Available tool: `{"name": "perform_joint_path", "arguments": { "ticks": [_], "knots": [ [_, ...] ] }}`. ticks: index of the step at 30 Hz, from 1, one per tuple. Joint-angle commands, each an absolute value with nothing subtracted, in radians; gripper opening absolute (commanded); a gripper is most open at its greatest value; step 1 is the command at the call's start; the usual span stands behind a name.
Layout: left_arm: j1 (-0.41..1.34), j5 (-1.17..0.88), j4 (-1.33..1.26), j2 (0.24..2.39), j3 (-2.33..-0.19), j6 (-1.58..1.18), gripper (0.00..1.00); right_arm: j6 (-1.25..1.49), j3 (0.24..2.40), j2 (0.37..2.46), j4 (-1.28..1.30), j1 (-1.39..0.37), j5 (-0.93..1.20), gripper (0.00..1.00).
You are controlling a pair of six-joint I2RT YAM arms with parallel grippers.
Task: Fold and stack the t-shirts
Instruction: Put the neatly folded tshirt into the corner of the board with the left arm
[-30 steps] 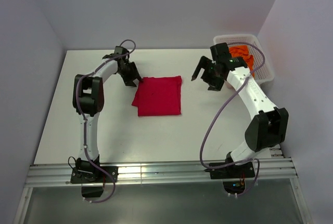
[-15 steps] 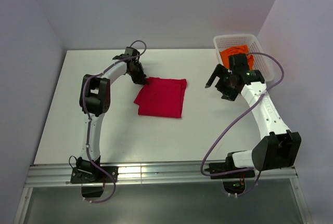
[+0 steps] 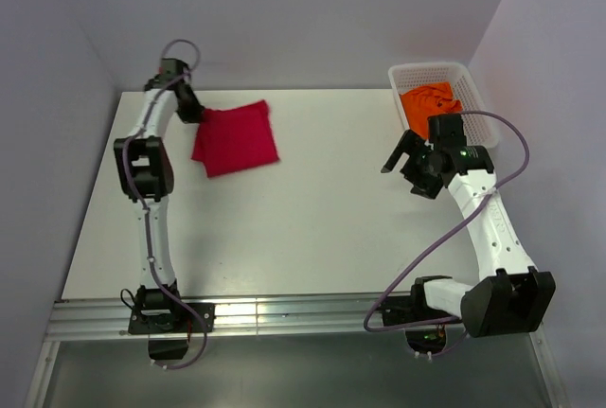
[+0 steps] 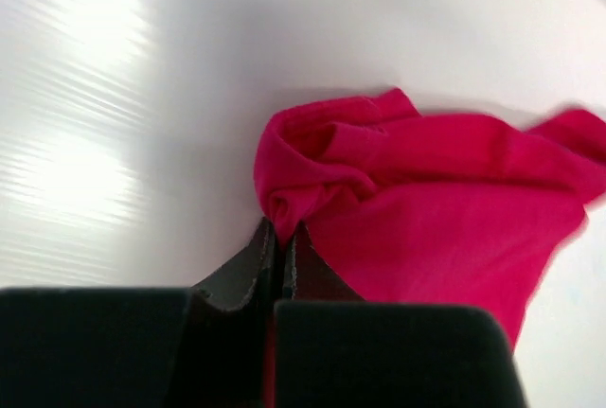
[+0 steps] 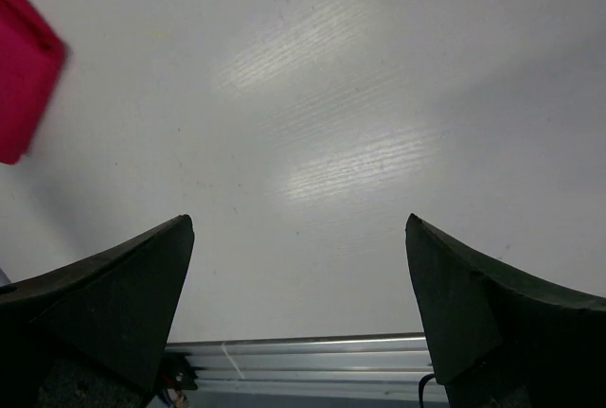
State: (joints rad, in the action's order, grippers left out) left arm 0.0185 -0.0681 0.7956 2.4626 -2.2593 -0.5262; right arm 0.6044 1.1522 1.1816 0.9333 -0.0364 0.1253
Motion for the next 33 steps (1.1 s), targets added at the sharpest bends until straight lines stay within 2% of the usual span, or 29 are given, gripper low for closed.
{"name": "perform_joint_path", "arguments": {
  "ticks": [1, 2, 3, 4, 5, 7, 8, 13, 19, 22, 29, 33],
  "knots": [
    [-0.170, 0.034, 0.776, 2.424, -2.381, -0.443, 0.00, 0.591, 1.161, 1.181, 0.969, -0.031, 0.140, 1.00],
    [-0.193, 0.029, 0.761, 2.418, -2.390, -0.436, 0.00, 0.583, 1.181, 1.189, 0.977, -0.031, 0.144, 1.00],
    [-0.219, 0.009, 0.743, 2.413, -2.414, -0.439, 0.04, 0.575, 1.193, 1.195, 0.985, -0.031, 0.147, 1.00],
    [-0.276, -0.007, 0.735, 2.413, -2.425, -0.451, 0.10, 0.569, 1.209, 1.213, 1.005, -0.032, 0.149, 1.00],
    [-0.300, -0.005, 0.727, 2.411, -2.434, -0.463, 0.21, 0.552, 1.235, 1.222, 1.015, -0.031, 0.150, 1.00],
    [-0.343, -0.017, 0.709, 2.408, -2.465, -0.488, 0.89, 0.537, 1.253, 1.255, 1.035, -0.031, 0.146, 1.00],
    [-0.383, -0.047, 0.700, 2.402, -2.474, -0.512, 0.99, 0.528, 1.265, 1.264, 1.042, -0.031, 0.150, 1.00],
    [-0.472, -0.161, 0.678, 2.338, -2.474, -0.552, 0.99, 0.552, 1.259, 1.293, 1.005, -0.034, 0.207, 1.00],
    [-0.459, -0.215, 0.660, 2.222, -2.409, -0.572, 1.00, 0.557, 1.244, 1.284, 0.976, -0.071, 0.193, 1.00],
    [-0.421, -0.187, 0.687, 2.140, -2.326, -0.572, 0.99, 0.545, 1.241, 1.256, 0.957, -0.083, 0.181, 0.99],
    [-0.255, -0.095, 0.656, 1.850, -1.904, -0.569, 1.00, 0.503, 1.253, 1.178, 0.916, -0.113, 0.221, 0.98],
    [-0.161, -0.066, 0.735, 1.729, -1.789, -0.566, 0.99, 0.489, 1.239, 1.082, 0.897, -0.149, 0.218, 0.98]
  ]
}}
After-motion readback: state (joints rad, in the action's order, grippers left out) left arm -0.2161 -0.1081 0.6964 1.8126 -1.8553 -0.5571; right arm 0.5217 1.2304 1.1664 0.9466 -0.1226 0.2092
